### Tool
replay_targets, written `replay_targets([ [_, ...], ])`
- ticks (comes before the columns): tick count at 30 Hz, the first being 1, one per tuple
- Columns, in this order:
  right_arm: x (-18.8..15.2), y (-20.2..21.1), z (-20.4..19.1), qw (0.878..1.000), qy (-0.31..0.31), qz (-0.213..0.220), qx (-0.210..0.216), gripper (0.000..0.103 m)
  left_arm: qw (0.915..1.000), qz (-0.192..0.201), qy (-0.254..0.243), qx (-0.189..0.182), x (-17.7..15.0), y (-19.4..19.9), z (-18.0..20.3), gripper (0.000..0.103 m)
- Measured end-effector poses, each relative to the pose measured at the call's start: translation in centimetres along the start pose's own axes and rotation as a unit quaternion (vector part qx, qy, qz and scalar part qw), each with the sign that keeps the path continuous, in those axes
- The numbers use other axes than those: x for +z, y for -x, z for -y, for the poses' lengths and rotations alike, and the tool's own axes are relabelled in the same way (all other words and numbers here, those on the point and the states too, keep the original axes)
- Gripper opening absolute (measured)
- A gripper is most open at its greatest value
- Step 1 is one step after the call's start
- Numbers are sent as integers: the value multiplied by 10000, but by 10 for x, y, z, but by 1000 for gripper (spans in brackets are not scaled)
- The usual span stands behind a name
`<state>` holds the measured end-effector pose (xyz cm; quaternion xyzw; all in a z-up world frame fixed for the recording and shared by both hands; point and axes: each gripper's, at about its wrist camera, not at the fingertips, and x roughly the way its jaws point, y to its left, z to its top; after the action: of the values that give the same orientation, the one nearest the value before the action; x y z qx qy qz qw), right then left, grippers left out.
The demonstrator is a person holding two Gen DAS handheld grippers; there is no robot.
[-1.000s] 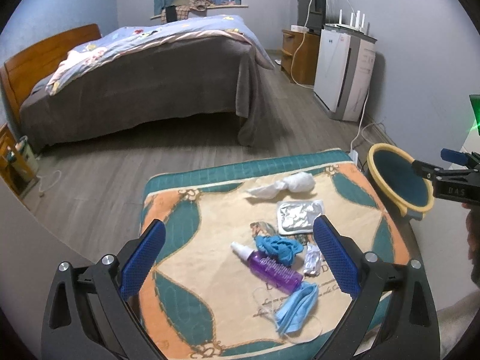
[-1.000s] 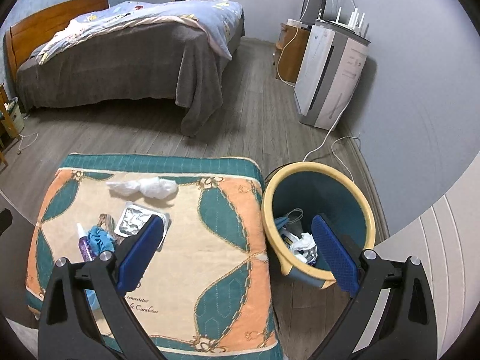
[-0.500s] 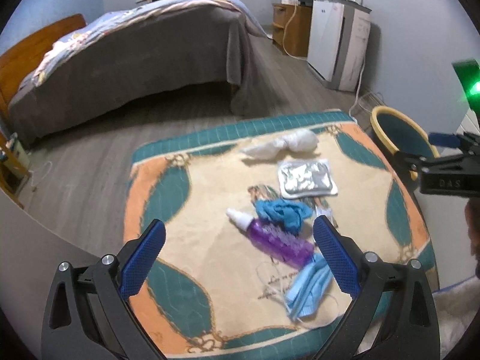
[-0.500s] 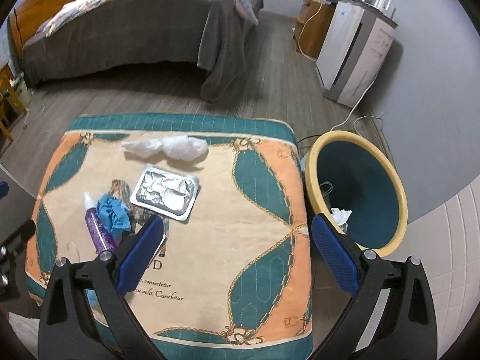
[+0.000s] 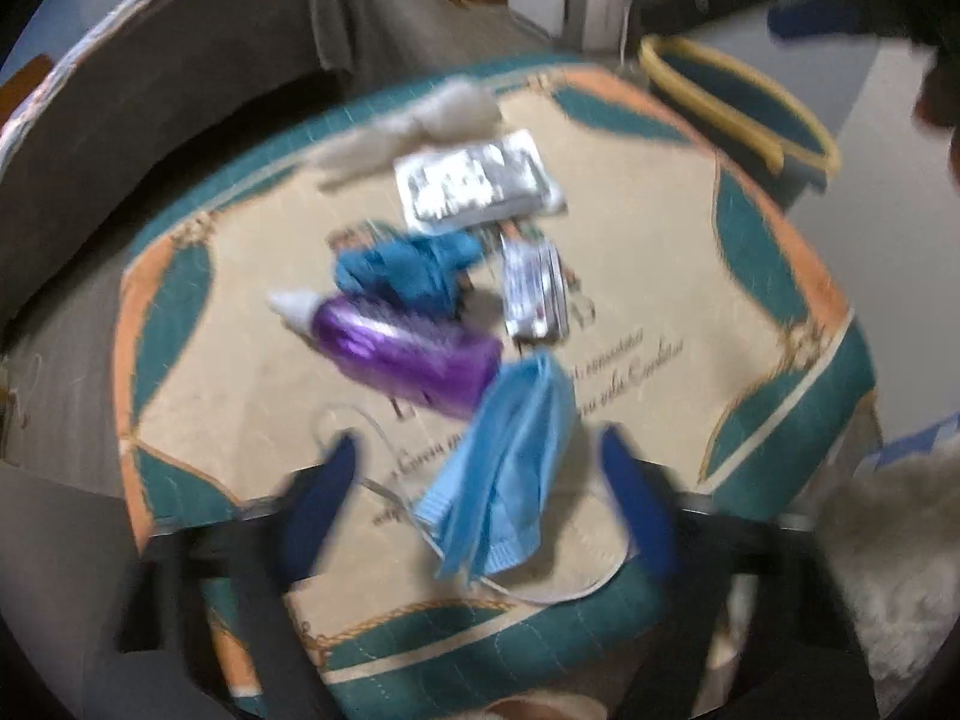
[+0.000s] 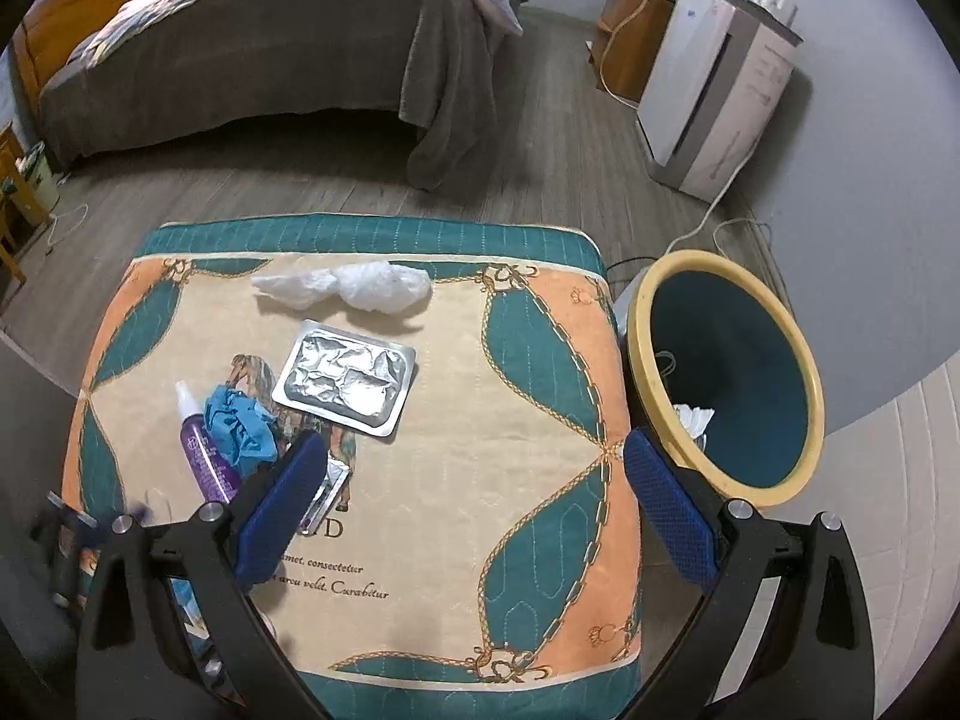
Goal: Collect trash
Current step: 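Grasp the second blue face mask with the left tool, then grasp the crumpled blue glove with the right tool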
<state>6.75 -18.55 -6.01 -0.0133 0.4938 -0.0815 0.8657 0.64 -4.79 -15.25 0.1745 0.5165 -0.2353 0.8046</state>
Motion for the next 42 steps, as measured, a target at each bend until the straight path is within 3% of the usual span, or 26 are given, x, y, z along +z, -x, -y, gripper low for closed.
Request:
replay_targets([
  [2,1,-1,2,9999,-82,-25,62,97,9997,-197,-116,-7,-3,-6,2,29],
  [3,1,-1,2,9999,-112,-32,93,97,9997,-172,-186,34,-3,-1,2,23],
  [6,3,0,3,9998,-166,-30,132,97,9999,147,-87,-1,4,32,-8,18],
  [13,8,-7,-11,9991,-276,5,313,97,9959,797,245,351,37,97,-63,18],
  [16,9,-20,-37,9992,130,-41,373,97,9925,990,503,509,43,102,-90,18],
  [22,9,-49,-87,9953,862,-260,348,97,9900,960,937,428,40,86,-127,18],
  [31,3,-90,-130,9903,725,-963,698,97,9882,834,1240,343,36,73,-155,18],
  [34,4,-100,-132,9889,598,-1141,744,91,9882,847,1229,334,36,73,-157,18],
  [38,3,-109,-133,9859,469,-1366,845,70,9888,806,1201,359,34,71,-159,18],
  [42,-2,-111,-137,9823,577,-1477,1001,57,9889,742,1217,414,35,68,-159,18],
])
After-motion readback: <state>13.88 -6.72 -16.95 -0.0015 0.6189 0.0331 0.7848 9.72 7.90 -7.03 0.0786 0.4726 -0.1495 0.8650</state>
